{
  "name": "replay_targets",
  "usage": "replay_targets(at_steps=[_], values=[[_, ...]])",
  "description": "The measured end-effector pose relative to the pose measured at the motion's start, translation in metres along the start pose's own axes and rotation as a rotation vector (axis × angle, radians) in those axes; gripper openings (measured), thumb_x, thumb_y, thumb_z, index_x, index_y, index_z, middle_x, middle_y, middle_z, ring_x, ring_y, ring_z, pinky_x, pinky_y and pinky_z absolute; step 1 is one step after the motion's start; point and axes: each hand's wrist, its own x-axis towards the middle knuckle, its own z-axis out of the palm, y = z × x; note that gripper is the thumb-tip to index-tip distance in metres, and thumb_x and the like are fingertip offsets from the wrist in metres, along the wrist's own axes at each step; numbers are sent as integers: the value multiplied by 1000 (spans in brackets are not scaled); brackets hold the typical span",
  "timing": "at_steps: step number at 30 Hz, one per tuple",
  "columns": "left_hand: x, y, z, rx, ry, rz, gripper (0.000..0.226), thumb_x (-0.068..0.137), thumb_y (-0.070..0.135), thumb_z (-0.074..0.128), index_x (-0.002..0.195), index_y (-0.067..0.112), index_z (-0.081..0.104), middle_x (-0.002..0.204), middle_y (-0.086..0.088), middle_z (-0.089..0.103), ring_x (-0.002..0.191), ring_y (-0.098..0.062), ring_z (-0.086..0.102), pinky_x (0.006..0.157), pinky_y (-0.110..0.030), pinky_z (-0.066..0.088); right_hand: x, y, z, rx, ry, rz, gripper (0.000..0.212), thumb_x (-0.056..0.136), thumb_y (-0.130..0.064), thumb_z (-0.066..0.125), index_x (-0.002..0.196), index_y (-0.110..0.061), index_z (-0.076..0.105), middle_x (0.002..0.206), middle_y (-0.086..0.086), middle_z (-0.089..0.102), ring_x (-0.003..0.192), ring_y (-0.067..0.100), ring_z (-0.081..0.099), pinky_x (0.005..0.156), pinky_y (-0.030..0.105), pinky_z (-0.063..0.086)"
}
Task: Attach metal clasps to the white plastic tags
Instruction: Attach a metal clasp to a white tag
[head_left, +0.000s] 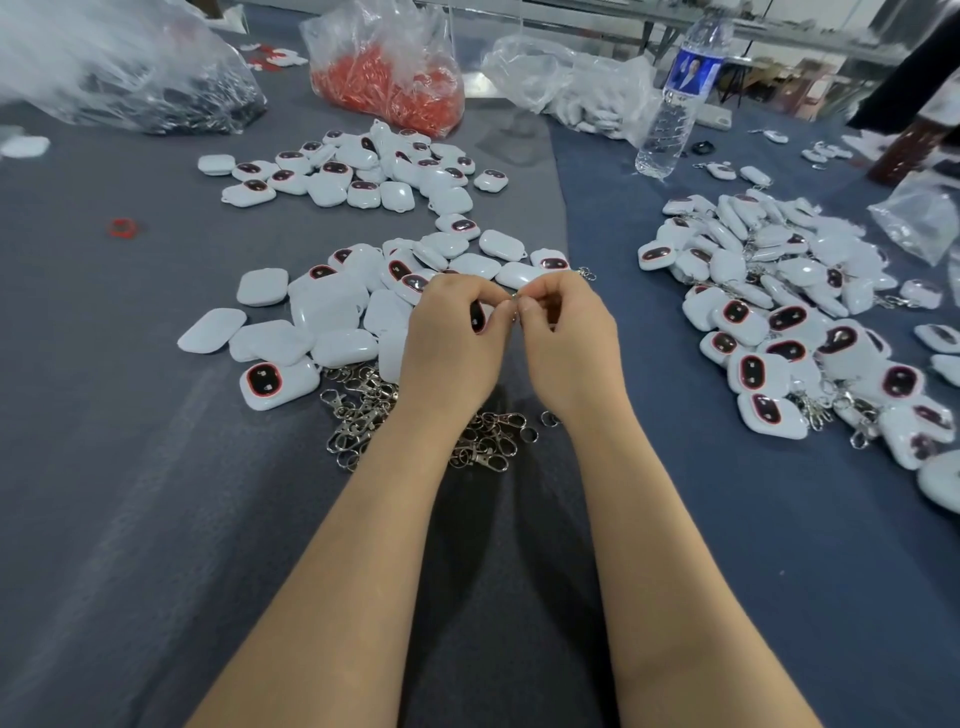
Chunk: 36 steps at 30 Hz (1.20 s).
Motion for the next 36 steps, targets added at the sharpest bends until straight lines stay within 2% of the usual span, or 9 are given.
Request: replay_targets(at_steps=[2,4,8,13,21,26,36], values=[[0,0,0,10,-1,-5,5,88,17,61,84,19,63,101,-2,57,86,-9,47,72,-14,30,0,-1,0,8,1,8,11,94,-9,50,90,-18,55,78,-13,54,71,-3,51,63,2,37],[-1,0,0,19,-7,4,5,88,17,61,84,17,63,100,-4,58,85,-10,47,71,-15,30,-1,-1,0,20,5,8,10,93,-9,51,91,-17,55,79,-12,54,71,-3,51,63,3,38],[-1,1,0,-10,16,2,6,89,19,61,84,16,63,97,-3,56,83,-10,47,68,-15,31,-4,-5,1,104,48,2,13,90,-6,56,89,-18,52,77,-12,53,64,-15,50,61,3,39],[-1,1,0,-22,35,7,7,89,14,60,83,18,59,97,-1,55,85,-8,46,71,-14,31,-4,-7,3,117,66,44,10,85,-5,58,85,-15,60,76,-7,61,62,-1,53,61,7,43],[-2,1,2,-7,55,15,4,88,12,60,85,14,61,96,-1,54,86,-10,46,73,-17,32,-4,-8,3,109,95,48,8,83,-5,60,83,-13,62,73,-8,60,58,-2,51,58,7,42],[-2,2,2,-1,58,9,5,88,12,59,84,15,59,96,0,53,84,-10,46,72,-16,32,-5,-9,4,129,97,48,10,84,-5,59,84,-14,60,77,-5,61,63,3,51,60,8,43],[-2,2,2,23,68,4,4,88,13,59,86,12,62,100,-4,57,86,-9,46,71,-16,30,-6,-7,5,113,102,17,12,83,-4,60,81,-16,57,71,-12,55,59,-5,48,60,8,42]])
